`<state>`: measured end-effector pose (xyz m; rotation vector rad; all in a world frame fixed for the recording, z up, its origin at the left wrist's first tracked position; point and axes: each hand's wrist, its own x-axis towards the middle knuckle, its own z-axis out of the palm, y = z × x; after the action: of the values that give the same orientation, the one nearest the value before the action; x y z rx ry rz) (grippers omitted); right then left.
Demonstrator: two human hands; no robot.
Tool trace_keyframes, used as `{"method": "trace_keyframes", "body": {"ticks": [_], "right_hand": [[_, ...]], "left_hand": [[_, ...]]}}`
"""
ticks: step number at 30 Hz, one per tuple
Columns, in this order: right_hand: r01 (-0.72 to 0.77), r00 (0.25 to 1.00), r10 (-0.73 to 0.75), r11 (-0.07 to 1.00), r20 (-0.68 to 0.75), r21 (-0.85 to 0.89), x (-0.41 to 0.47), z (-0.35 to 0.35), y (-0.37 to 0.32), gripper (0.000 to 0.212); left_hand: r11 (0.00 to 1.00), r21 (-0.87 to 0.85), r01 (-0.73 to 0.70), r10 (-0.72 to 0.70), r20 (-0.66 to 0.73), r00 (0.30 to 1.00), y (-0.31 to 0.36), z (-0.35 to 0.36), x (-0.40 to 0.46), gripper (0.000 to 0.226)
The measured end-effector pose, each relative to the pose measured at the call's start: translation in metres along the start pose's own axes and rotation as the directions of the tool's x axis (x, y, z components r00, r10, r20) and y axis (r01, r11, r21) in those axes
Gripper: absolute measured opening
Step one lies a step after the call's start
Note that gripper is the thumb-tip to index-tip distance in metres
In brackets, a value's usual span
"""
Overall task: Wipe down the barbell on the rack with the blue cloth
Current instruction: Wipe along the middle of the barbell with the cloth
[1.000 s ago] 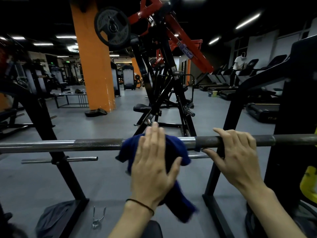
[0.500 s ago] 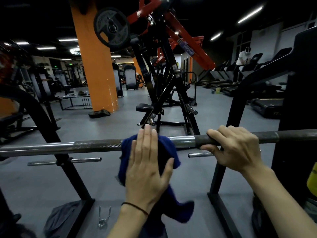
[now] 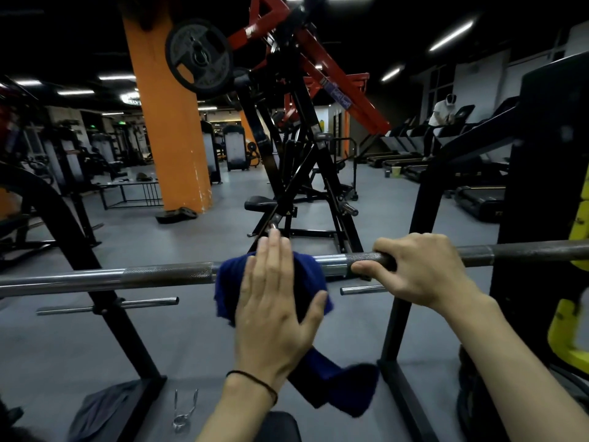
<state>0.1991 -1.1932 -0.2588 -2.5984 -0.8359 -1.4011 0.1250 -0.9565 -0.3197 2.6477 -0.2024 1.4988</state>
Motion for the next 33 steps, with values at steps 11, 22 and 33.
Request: {"method": "trace_keyframes", "body": {"ticks": [11, 22, 33], "right_hand": [[-0.017, 0.984, 0.030, 0.997, -0.178, 0.077, -0.034, 0.005, 0.001, 0.051], [-0.014, 0.945, 0.027, 0.999, -0.327, 0.043, -0.040, 0.019, -0.001, 0.045], [0.018, 0.930, -0.028, 0.999, -0.367, -0.030, -0.036, 0.026, 0.000, 0.045]], "left_hand": [[0.986, -0.062, -0.153, 0.156, 0.059, 0.986, -0.003, 0.000, 0.002, 0.081], [0.974, -0.066, -0.216, 0.221, 0.087, 0.971, 0.038, 0.010, 0.014, 0.084], [0.988, -0.052, -0.147, 0.151, 0.082, 0.985, 0.059, 0.017, 0.018, 0.086]]}}
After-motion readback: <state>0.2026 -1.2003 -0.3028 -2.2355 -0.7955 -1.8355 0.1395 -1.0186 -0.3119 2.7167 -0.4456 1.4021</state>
